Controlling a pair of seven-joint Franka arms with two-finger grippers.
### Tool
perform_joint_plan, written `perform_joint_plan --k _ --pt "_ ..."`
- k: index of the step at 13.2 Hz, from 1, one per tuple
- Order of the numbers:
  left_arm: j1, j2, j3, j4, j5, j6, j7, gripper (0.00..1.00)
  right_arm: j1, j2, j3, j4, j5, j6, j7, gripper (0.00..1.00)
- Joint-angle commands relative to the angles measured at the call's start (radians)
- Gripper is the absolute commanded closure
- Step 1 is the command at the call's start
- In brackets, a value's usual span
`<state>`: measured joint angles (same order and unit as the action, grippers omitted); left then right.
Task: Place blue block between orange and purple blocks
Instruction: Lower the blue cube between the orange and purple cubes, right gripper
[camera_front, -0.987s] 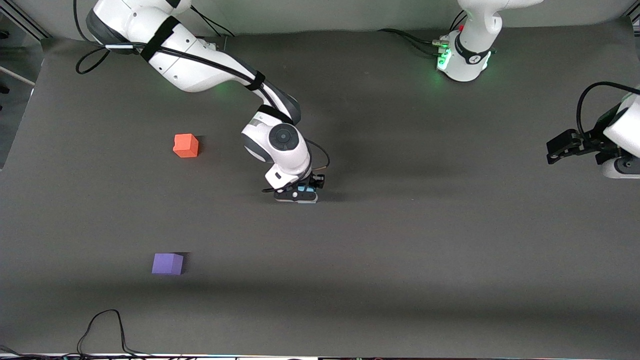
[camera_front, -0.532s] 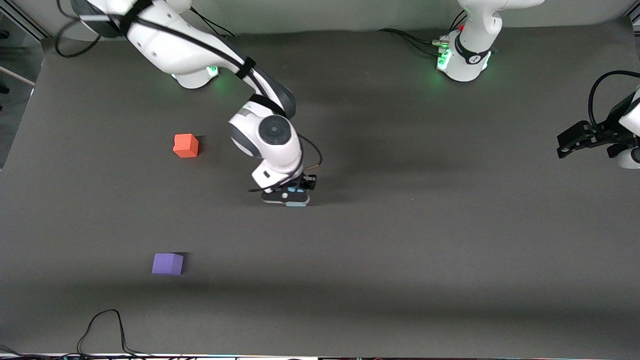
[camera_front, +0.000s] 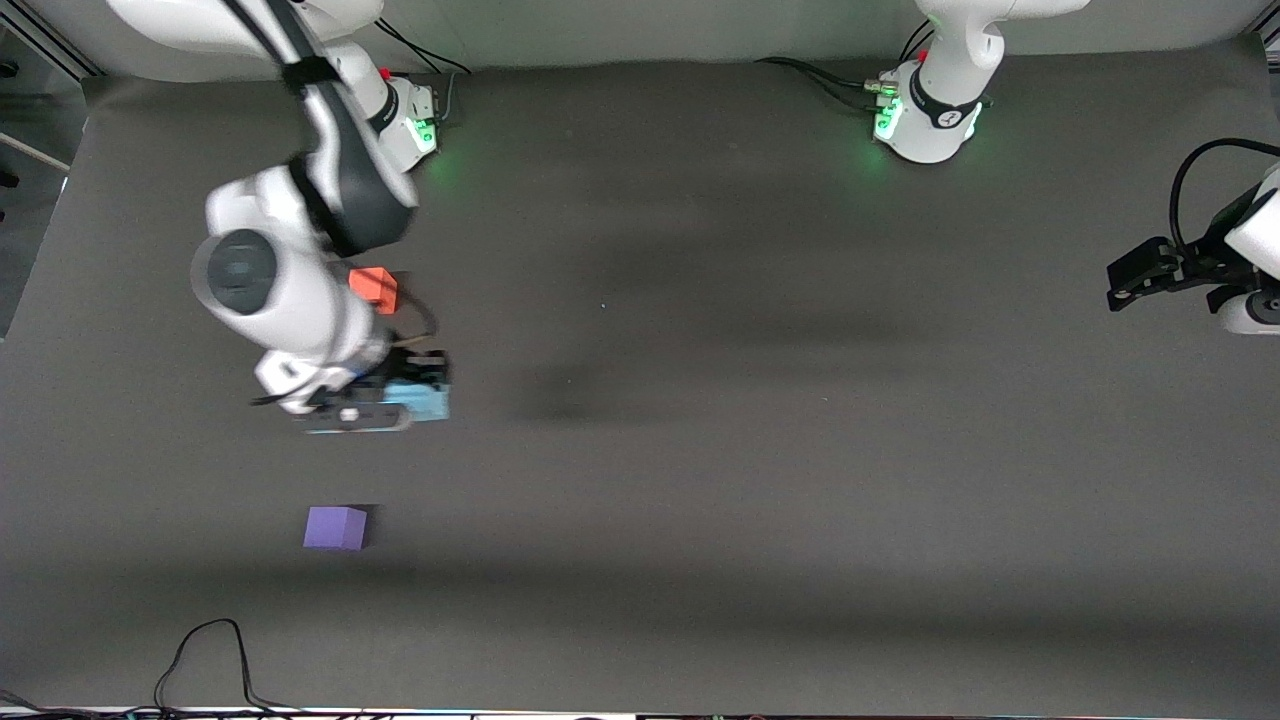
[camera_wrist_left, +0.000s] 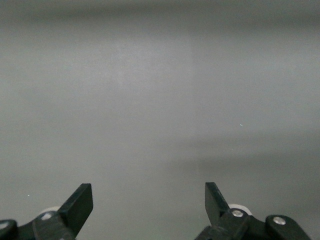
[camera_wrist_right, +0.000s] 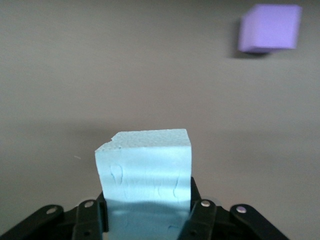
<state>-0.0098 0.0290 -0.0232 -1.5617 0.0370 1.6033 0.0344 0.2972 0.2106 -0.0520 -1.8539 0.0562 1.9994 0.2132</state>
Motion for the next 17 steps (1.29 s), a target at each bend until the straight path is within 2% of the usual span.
perform_joint_plan --k 1,4,8,11,14,15,16,17 --pt "-0.018 -0.021 0.014 -0.014 -0.006 -0.011 0.022 0.00 0.016 -0.065 -0.121 -0.212 0.044 0.105 -0.161 0.60" --pt "-0.016 -0.021 0.016 -0.015 -0.012 -0.011 0.024 0.00 0.016 -0.025 -0.196 -0.377 0.044 0.354 -0.282 0.60" --pt "-0.018 -0.018 0.014 -0.014 -0.020 -0.009 0.022 0.00 0.011 0.136 -0.216 -0.409 0.051 0.585 -0.308 0.60" --pt "-0.018 -0.018 0.016 -0.015 -0.029 -0.008 0.018 0.00 0.016 0.145 -0.216 -0.424 0.106 0.595 -0.310 0.60" --pt "-0.015 -0.018 0.016 -0.018 -0.039 -0.011 0.018 0.00 0.016 0.147 -0.215 -0.422 0.108 0.596 -0.307 0.59" --pt "-0.013 -0.018 0.016 -0.020 -0.043 -0.012 0.016 0.00 0.016 0.148 -0.215 -0.422 0.108 0.596 -0.307 0.49" --pt "-0.012 -0.018 0.016 -0.020 -0.045 -0.020 0.016 0.00 0.016 0.151 -0.215 -0.422 0.109 0.596 -0.307 0.06" --pt "-0.013 -0.018 0.016 -0.021 -0.049 -0.022 0.013 0.00 0.016 0.150 -0.215 -0.422 0.109 0.596 -0.305 0.00"
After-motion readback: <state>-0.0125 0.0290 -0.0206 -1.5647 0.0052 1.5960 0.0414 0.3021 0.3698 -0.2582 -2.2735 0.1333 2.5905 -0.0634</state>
